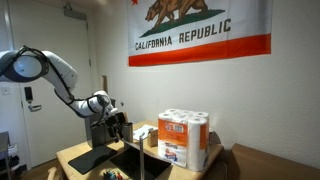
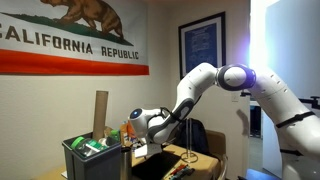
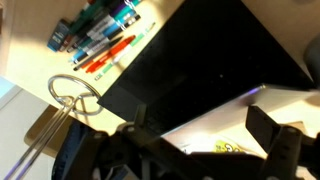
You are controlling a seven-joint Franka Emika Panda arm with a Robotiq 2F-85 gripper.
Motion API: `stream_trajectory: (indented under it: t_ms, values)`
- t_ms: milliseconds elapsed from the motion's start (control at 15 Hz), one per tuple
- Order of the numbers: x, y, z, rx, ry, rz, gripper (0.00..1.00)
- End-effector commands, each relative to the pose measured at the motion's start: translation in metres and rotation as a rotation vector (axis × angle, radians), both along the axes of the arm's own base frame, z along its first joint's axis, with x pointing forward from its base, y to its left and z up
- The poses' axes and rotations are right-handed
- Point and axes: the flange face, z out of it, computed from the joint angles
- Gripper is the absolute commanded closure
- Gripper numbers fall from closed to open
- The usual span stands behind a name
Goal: Close the laptop
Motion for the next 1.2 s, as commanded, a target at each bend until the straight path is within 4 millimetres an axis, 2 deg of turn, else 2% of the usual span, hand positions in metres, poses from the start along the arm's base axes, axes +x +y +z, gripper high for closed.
stream_trajectory:
  t_ms: [0, 400, 667, 933, 1133]
  values:
    - [-0.050, 0.000, -0.022, 0.040, 0.089, -0.019, 0.00]
    - [-0.088, 0.005, -0.048, 0.048, 0.161, -0.031, 0.00]
    - [-0.100, 0.005, -0.053, 0.048, 0.177, -0.030, 0.00]
    - [-0.095, 0.002, -0.040, 0.056, 0.160, -0.027, 0.00]
    - [-0.092, 0.003, -0.012, 0.091, 0.143, -0.038, 0.00]
